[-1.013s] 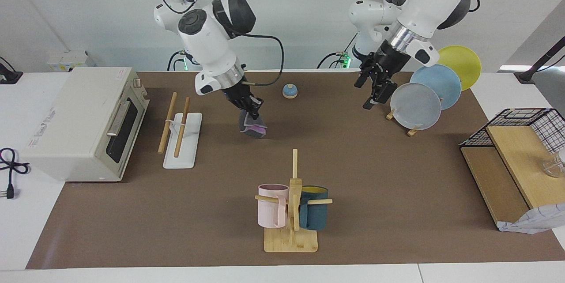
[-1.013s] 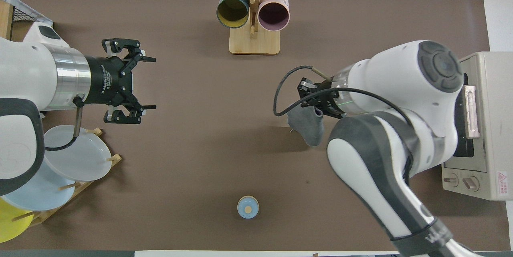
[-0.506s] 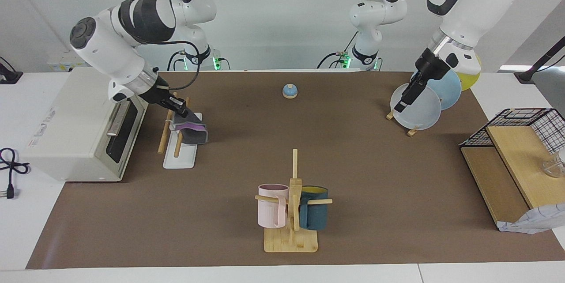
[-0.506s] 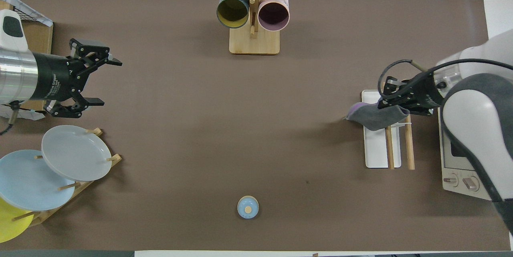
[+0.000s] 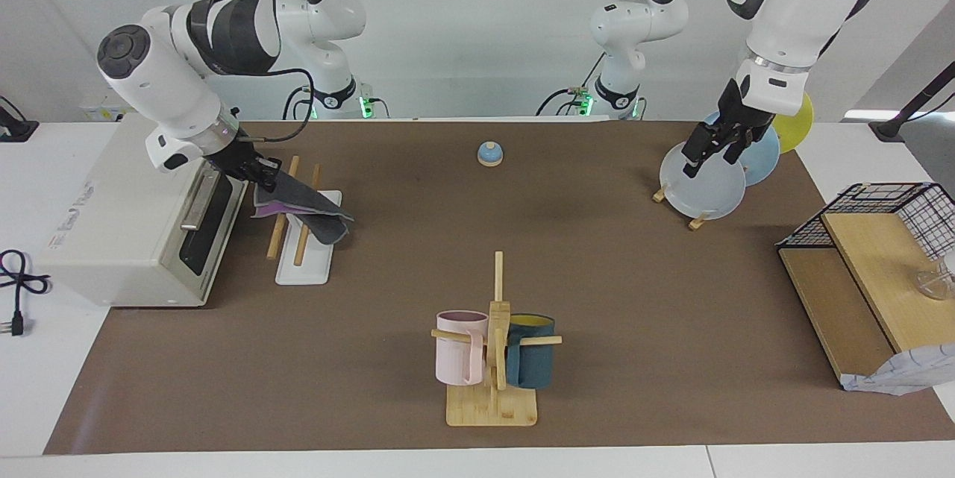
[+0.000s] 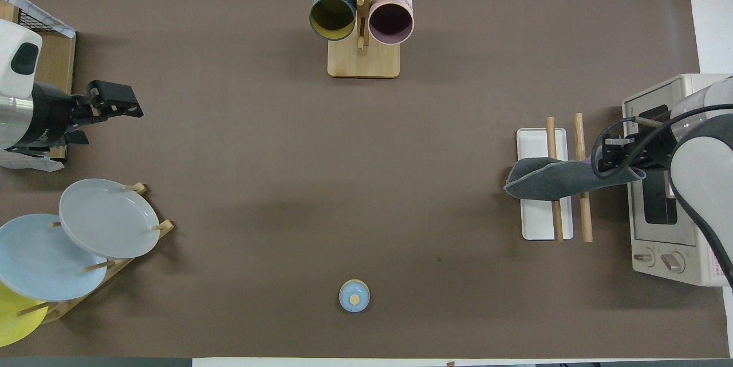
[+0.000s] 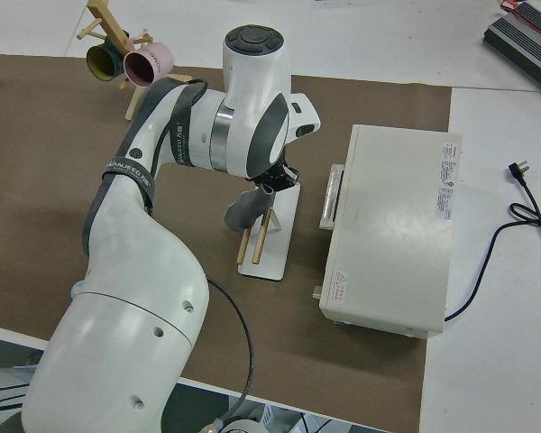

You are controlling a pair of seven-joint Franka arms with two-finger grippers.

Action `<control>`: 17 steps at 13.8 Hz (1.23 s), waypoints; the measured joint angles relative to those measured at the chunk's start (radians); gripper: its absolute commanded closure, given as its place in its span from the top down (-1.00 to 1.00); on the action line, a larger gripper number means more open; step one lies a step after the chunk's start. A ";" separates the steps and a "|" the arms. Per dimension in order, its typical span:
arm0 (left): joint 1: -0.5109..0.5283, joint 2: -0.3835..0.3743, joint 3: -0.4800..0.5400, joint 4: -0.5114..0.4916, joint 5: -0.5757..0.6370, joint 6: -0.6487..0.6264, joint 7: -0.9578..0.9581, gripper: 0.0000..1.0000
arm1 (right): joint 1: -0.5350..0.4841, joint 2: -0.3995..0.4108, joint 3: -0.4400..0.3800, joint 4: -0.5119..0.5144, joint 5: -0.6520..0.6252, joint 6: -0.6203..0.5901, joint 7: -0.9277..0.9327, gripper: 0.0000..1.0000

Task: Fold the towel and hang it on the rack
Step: 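Drape the towel over the wooden rails with the right gripper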

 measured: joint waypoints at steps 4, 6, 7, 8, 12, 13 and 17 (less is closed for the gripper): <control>-0.036 0.060 0.010 0.161 0.091 -0.232 0.151 1.00 | -0.060 -0.021 0.000 -0.077 -0.039 0.084 -0.129 -1.00; -0.082 0.082 0.035 0.197 0.097 -0.291 0.158 1.00 | -0.086 -0.034 0.000 -0.119 -0.040 0.125 -0.175 -1.00; -0.094 0.085 0.047 0.194 0.087 -0.300 0.158 1.00 | -0.094 -0.040 0.000 -0.131 -0.040 0.134 -0.184 -0.76; -0.098 0.085 0.060 0.182 0.060 -0.294 0.158 1.00 | -0.095 -0.045 0.000 -0.136 -0.040 0.136 -0.185 0.41; -0.098 0.076 0.096 0.126 -0.007 -0.223 0.159 1.00 | -0.094 -0.052 0.009 -0.137 -0.040 0.137 -0.185 1.00; -0.098 0.075 0.096 0.126 -0.008 -0.217 0.159 1.00 | -0.094 -0.053 0.010 -0.136 -0.040 0.137 -0.185 1.00; -0.099 0.070 0.096 0.126 -0.008 -0.207 0.161 1.00 | -0.093 -0.056 0.030 -0.093 -0.040 0.115 -0.185 1.00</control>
